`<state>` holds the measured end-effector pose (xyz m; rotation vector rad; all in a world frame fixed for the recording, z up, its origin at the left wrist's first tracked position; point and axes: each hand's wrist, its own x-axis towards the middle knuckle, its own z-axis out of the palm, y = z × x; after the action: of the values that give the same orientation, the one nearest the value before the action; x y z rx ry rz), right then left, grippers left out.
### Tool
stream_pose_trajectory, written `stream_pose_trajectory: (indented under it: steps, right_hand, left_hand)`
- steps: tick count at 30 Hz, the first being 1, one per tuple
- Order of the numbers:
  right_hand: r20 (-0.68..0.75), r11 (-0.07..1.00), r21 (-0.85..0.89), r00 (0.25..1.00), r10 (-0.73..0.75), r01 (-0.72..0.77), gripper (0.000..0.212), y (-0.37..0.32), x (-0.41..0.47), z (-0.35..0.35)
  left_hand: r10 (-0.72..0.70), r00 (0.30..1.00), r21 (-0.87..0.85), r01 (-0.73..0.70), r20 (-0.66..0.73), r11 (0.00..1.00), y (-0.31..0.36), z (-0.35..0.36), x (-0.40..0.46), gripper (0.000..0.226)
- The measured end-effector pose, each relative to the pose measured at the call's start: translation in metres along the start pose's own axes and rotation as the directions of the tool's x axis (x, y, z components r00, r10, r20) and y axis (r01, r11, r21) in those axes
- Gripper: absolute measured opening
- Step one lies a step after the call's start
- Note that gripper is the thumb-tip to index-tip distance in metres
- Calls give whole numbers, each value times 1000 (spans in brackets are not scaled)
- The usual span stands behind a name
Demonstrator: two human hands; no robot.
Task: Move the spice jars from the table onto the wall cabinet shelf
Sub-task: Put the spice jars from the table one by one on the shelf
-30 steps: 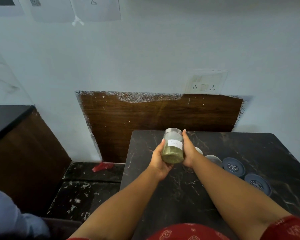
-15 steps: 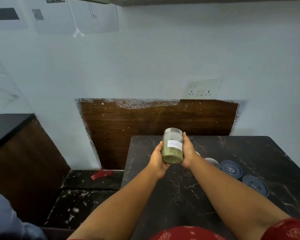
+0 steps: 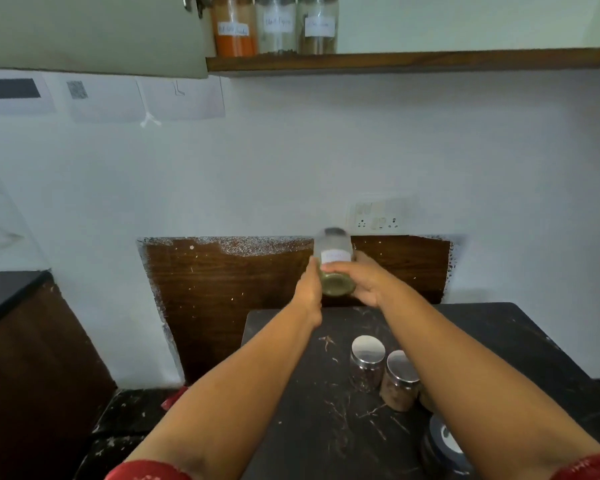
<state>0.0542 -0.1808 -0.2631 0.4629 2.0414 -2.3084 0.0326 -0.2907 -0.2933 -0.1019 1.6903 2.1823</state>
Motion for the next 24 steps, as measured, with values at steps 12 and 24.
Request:
stream_pose_trajectory:
  steps: [12,24]
  right_hand:
    - [-13,724,-176,734,-680,667,89,-237,-37,-6]
    - [-25,537,-380,572,-820,753,109,-352,1,-34]
  left_hand:
    - [622,769,97,-637,151,764,230,84,-34,41]
    - [733,605,332,-792,313,512,354,124,-12,43]
